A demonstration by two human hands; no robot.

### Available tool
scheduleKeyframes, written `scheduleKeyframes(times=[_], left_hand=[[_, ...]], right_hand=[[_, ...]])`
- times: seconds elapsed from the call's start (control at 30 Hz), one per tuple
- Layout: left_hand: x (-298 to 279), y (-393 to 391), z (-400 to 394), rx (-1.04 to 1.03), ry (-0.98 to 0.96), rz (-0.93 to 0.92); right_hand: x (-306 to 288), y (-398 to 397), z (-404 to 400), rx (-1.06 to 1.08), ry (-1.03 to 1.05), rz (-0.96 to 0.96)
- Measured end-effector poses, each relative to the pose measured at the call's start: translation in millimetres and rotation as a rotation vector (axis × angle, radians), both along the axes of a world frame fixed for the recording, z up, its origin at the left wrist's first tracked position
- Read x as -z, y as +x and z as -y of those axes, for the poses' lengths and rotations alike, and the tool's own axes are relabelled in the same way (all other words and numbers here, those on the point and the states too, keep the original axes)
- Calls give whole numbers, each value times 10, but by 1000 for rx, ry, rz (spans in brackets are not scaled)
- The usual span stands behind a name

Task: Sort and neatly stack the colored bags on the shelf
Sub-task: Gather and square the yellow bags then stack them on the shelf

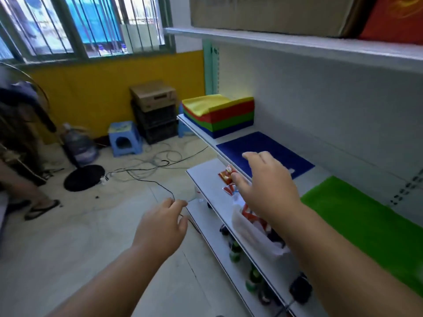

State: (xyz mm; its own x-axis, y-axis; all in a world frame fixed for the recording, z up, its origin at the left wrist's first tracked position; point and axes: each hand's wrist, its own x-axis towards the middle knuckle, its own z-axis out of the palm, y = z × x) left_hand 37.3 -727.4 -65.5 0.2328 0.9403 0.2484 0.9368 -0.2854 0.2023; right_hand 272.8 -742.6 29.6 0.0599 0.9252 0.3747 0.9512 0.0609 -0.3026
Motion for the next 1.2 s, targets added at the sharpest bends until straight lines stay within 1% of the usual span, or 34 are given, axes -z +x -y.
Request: scheduleKeyframes(times=[0.17,0.33,0.47,0.53,0.63,0.8,0.87,1.0,1.2], left_hand=[[-151,-437,-936,-73,-23,12],[-27,-822,-1899,-78,-40,125],[53,-1145,-2901,-13,-25,157],[60,-1276,-3425,50,-13,153],[-11,-1393,-4091,146,-47,160],[-103,-1231,-5025,346,-48,166],[-90,-1049,-5336,381,-84,181],[-23,-700,-5855,444,-52,170],[-43,-539,-6437,514,-118,93]], right_hand=[[-140,-359,-1171,-43,-12,-18],[-62,-753,-2155,-30,-20,5],[-9,-1030,-2868,81,-8,32],[-19,-1149,-3162,168,-7,45],[-65,-1268,-3511,283,-43,46],[-123,-1248,-3897,482,-85,63],[-80,-1185,-4043,534,-115,60],[51,-1014,-4370,614,-201,65],[191,-931,-4638,750,-333,90]])
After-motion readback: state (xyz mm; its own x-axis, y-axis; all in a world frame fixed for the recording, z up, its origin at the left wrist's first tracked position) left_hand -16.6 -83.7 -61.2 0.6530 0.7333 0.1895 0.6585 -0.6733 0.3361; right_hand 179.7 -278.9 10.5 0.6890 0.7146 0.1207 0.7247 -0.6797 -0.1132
